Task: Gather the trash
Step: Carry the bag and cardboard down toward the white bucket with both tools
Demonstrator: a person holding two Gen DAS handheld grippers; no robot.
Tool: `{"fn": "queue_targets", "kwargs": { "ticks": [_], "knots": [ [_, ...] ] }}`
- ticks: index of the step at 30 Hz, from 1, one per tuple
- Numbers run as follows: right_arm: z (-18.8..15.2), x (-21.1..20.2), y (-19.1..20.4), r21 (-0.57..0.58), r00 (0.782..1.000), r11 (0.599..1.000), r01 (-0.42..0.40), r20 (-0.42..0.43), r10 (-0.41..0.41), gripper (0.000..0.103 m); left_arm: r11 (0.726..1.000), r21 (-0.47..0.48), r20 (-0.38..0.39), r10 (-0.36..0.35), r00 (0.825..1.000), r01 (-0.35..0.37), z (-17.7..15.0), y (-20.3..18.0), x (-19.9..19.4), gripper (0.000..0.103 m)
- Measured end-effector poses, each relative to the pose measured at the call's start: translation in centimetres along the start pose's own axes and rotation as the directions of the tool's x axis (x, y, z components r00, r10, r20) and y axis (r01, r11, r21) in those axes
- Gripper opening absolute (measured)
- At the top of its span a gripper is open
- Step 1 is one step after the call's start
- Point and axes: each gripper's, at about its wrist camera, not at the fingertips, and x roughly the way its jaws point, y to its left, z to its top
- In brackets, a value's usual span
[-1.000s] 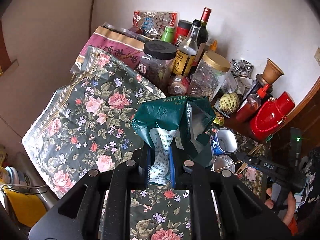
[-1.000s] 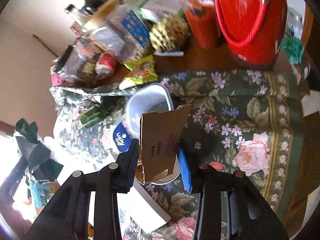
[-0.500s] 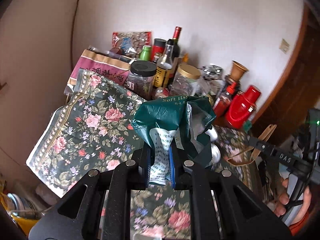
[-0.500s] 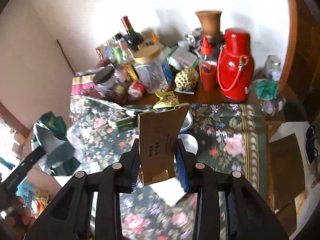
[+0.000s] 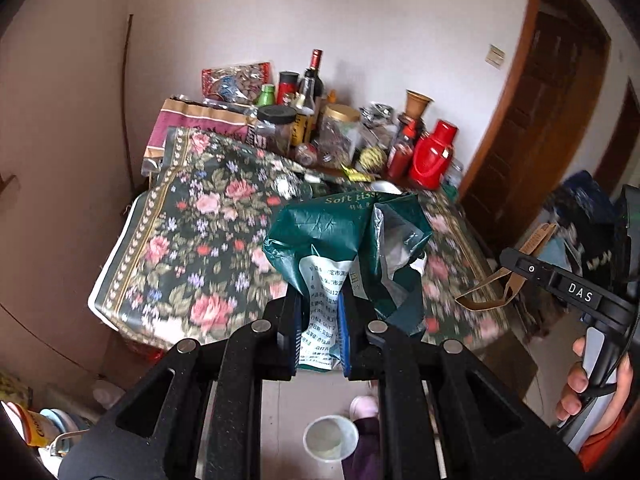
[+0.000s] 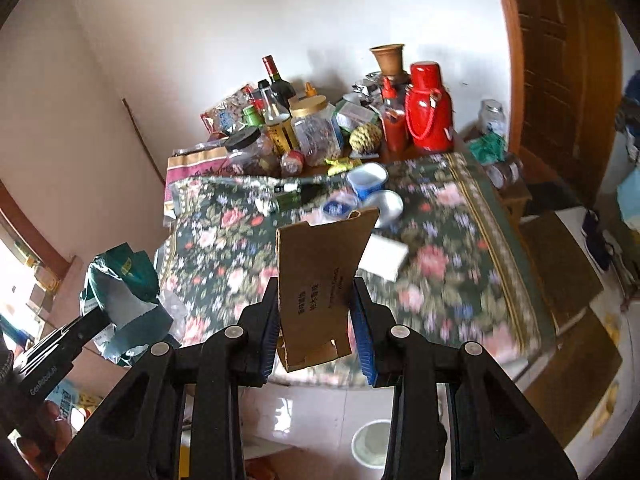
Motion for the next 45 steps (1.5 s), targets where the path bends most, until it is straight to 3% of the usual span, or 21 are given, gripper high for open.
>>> {"fn": "queue_targets", "kwargs": {
  "ticks": [6,12,22,35,45],
  "knots": [
    [-4.4,-1.7,0.3,0.03,0.998,0.999,0.034,-0.046,-0.033,0.03,0.998,0.039,-0.071,-0.046,0.996,0.049,-3.6,-0.3,-1.3,0.014],
    [-8.5,-1.2,-0.8,0.036,0.989,0.997,0.063,-0.139,-0.058,0.03,0.997,0.017,-0.167,-0.068,0.984,0.072,-7.4,-0.7,-0.1,0.014],
    [-15.7,5.4,-5.1,-0.008,0.937,0.998,0.062,-0.345,-0.061,0.03,0.999,0.003,-0.349,-0.033,0.936,0.036,-14.5,-2.3,7.9,0.014],
    [-28.4,18.6,-13.4,0.034,0.837,0.997,0.07,-0.546,-0.04,0.031,0.999,-0.04,-0.555,0.007,0.832,-0.034,-30.3,-1.4,22.7,0.014],
    [-35.8,26.3,-17.5,0.031,0.808,0.996,0.086,-0.586,-0.052,0.031,0.994,-0.09,-0.699,-0.023,0.715,-0.056,-43.9,-0.9,36.1,0.014]
  ]
}}
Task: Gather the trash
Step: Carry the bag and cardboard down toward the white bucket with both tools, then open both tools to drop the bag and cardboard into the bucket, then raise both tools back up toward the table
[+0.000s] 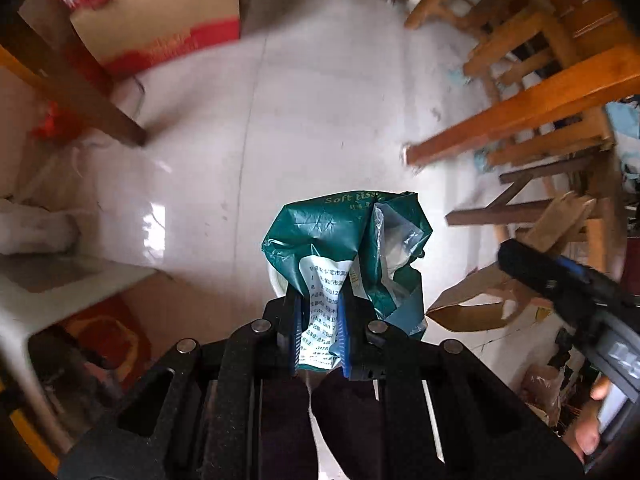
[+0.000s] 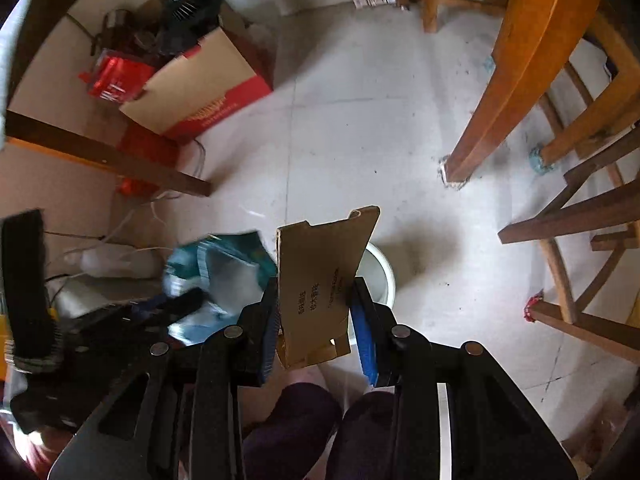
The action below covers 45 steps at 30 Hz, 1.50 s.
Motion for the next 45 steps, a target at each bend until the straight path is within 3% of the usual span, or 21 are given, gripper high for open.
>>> {"fn": "queue_targets", "kwargs": {
  "ticks": [3,7,9,14,16,19,21,23,29,33,40,45],
  "knots": [
    [-0.1,2.1,-0.9,0.001,1.0,1.0,0.01,-0.004,-0.01,0.031,1.0,-0.028,-0.052,-0.013,0.999,0.012,-0.2,0.1,4.5,0.015],
    [-0.4,4.2,-1.6,-0.008,1.0,1.0,0.022,-0.003,-0.022,0.031,0.997,-0.08,-0.117,-0.023,0.993,0.013,-0.6,0.8,8.8,0.03],
    [-0.6,5.3,-1.6,-0.018,1.0,0.999,0.028,-0.003,-0.028,0.032,0.994,-0.105,-0.135,-0.036,0.99,0.021,-0.7,1.5,10.4,0.03],
    [-1.1,7.5,-1.6,-0.026,1.0,1.0,0.009,-0.027,-0.01,0.034,0.995,-0.096,-0.122,-0.035,0.992,0.023,-0.9,2.4,10.7,0.031],
    [-1.2,8.5,-1.4,-0.039,0.999,0.999,-0.005,-0.034,0.004,0.036,0.996,-0.08,-0.114,-0.045,0.992,0.036,-1.1,2.7,10.6,0.041],
    [-1.4,9.8,-0.6,-0.068,0.999,0.998,-0.01,-0.045,0.007,0.038,0.999,-0.052,-0.103,-0.013,0.995,0.008,-1.3,3.3,10.2,0.042],
    [-1.5,10.4,-0.2,-0.092,0.997,0.996,-0.017,-0.07,0.011,0.045,0.999,-0.038,-0.091,0.011,0.996,-0.015,-1.4,3.7,10.0,0.042],
    [-1.6,11.2,0.3,-0.098,0.994,0.995,-0.01,-0.112,-0.001,0.061,0.999,-0.036,-0.085,0.026,0.996,-0.03,-1.5,4.2,9.3,0.042],
    [-2.4,10.4,0.6,-0.095,0.99,0.995,-0.01,-0.142,-0.003,0.062,0.999,-0.032,-0.066,0.021,0.998,-0.023,-1.2,4.1,6.1,0.042],
    [-2.4,7.6,0.7,-0.071,0.991,0.997,-0.003,-0.137,-0.007,0.062,1.0,-0.022,-0.053,0.011,0.999,-0.012,-1.1,3.2,2.9,0.042],
    [-0.9,-1.2,2.2,-0.037,0.997,0.999,0.007,-0.074,-0.01,0.062,0.999,-0.019,-0.021,-0.031,0.999,0.03,-0.8,1.3,-5.9,0.042],
    [0.8,-10.3,4.3,-0.018,1.0,1.0,0.009,0.022,-0.009,0.062,0.999,0.007,0.038,-0.039,0.999,0.038,-0.7,-1.1,-14.5,0.042]
  ]
}}
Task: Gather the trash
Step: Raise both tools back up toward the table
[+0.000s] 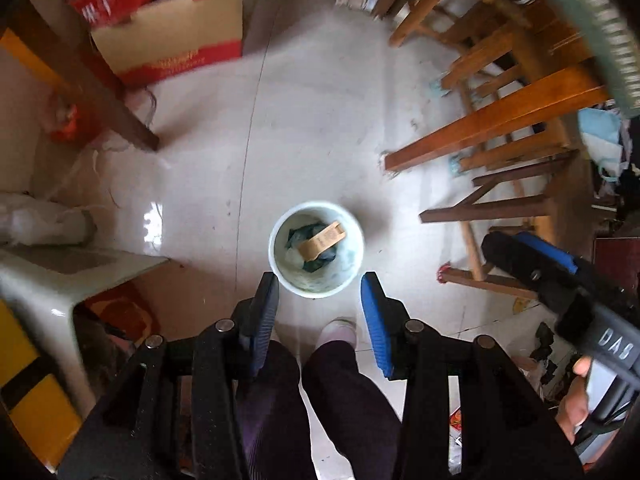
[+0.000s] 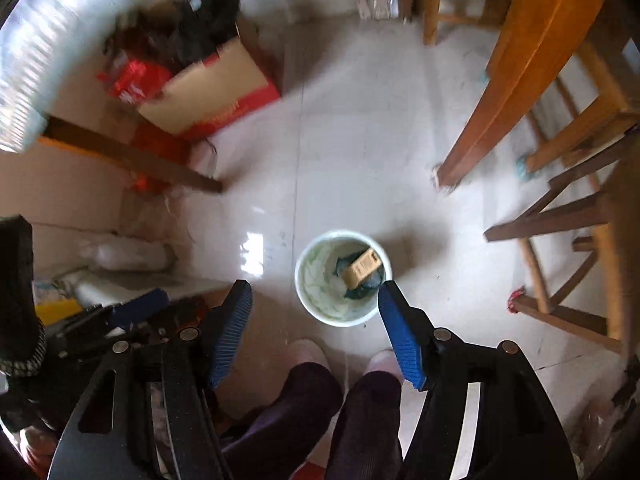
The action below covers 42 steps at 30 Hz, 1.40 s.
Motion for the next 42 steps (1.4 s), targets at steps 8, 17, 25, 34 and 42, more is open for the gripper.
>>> {"fn": "queue_targets", "kwargs": {
  "ticks": [8,17,25,34,42],
  "knots": [
    [1.6,-14.6,3.6,-0.015,0.982,1.0,0.011,0.189,-0.008,0.062,0.998,0.056,0.169,-0.018,0.985,0.009,0.9,-3.6,-15.4,0.042],
    [2.0,-28.2,7.9,-0.032,0.923,0.999,0.007,0.384,0.006,0.062,0.993,0.111,0.355,-0.077,0.932,0.04,1.5,-5.9,-29.7,0.042],
    [1.7,-36.0,11.6,-0.076,0.825,0.996,0.055,0.566,-0.002,0.062,0.983,0.18,0.524,-0.136,0.841,0.046,1.6,-6.4,-40.0,0.042],
    [2.4,-39.6,12.3,-0.048,0.745,0.995,0.086,0.667,-0.033,0.07,0.969,0.244,0.653,-0.129,0.746,-0.046,2.9,-6.6,-45.6,0.069],
    [6.4,-39.2,9.8,-0.014,0.736,0.993,0.113,0.673,-0.074,0.079,0.973,0.223,0.634,-0.096,0.767,-0.063,7.7,-7.6,-44.1,0.069]
  ]
}}
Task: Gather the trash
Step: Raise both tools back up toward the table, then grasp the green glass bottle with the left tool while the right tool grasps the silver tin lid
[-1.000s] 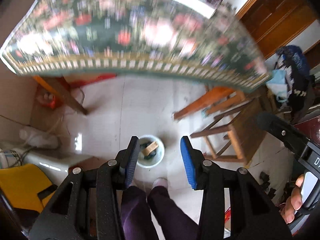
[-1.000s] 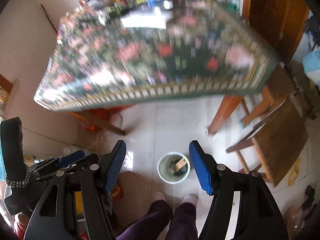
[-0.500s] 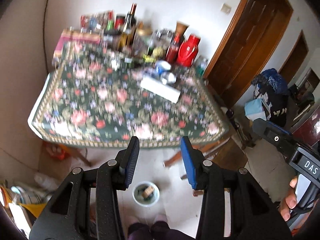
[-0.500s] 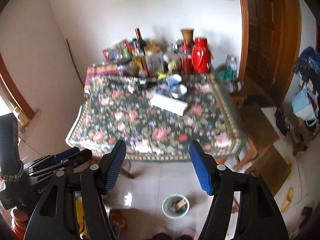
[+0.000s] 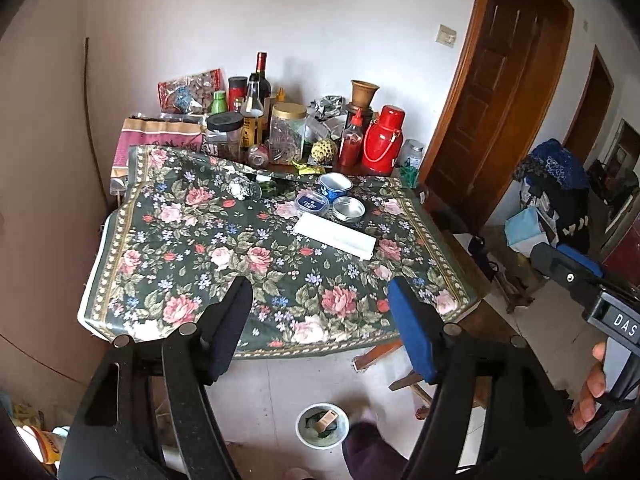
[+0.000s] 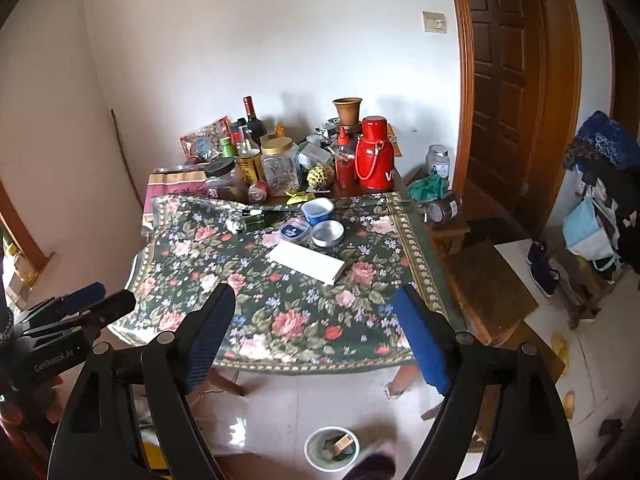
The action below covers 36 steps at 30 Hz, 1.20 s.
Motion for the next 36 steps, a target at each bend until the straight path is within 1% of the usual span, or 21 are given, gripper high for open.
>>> {"fn": "queue_targets", "kwargs": {
  "ticks": [4,8,12,15,18,22,26,29,32,34,36],
  "knots": [
    [2.0,2.2,-1.9,-0.009,0.999,0.999,-0.037,-0.007,0.037,0.079,0.999,-0.049,0.004,0.021,1.0,-0.021,1.9,-0.7,2.8,0.069],
    [5.0,4.6,-4.0,-0.046,0.997,0.996,-0.075,-0.011,0.075,0.079,0.993,-0.103,0.021,0.052,0.998,-0.049,4.9,-2.2,5.7,0.069],
    [8.4,6.9,-6.3,-0.073,0.992,0.99,-0.122,-0.036,0.12,0.079,0.988,-0.134,0.047,0.086,0.995,-0.079,8.1,-4.2,7.5,0.069],
    [10.5,8.6,-7.6,-0.103,0.989,0.984,-0.146,-0.049,0.141,0.079,0.982,-0.164,0.067,0.109,0.992,-0.097,9.9,-5.2,8.8,0.069],
    [11.9,10.5,-8.7,-0.119,0.986,0.98,-0.16,-0.063,0.154,0.079,0.976,-0.183,0.057,0.132,0.99,-0.119,11.0,-5.9,10.4,0.069],
    [12.8,13.2,-9.2,-0.121,0.982,0.978,-0.171,-0.102,0.159,0.079,0.971,-0.189,0.026,0.155,0.988,-0.148,12.0,-5.9,12.5,0.069],
    [13.2,16.1,-9.2,-0.113,0.977,0.978,-0.174,-0.146,0.156,0.079,0.967,-0.2,-0.002,0.163,0.987,-0.16,13.0,-4.6,15.0,0.069],
    [13.0,18.7,-8.8,-0.11,0.974,0.983,-0.149,-0.185,0.127,0.079,0.967,-0.199,-0.029,0.157,0.987,-0.159,13.8,-2.8,17.1,0.069],
    [12.5,21.4,-8.4,-0.085,0.97,0.99,-0.114,-0.226,0.093,0.079,0.971,-0.186,-0.059,0.14,0.988,-0.148,14.5,-0.2,19.3,0.069],
    [11.9,23.4,-8.0,-0.056,0.963,0.995,-0.085,-0.259,0.067,0.079,0.974,-0.188,-0.09,0.112,0.99,-0.127,14.8,1.9,20.9,0.069],
    [11.1,25.6,-7.7,-0.014,0.948,0.999,-0.045,-0.316,0.039,0.079,0.973,-0.2,-0.135,0.093,0.987,-0.119,15.1,4.4,23.0,0.069]
  ]
}}
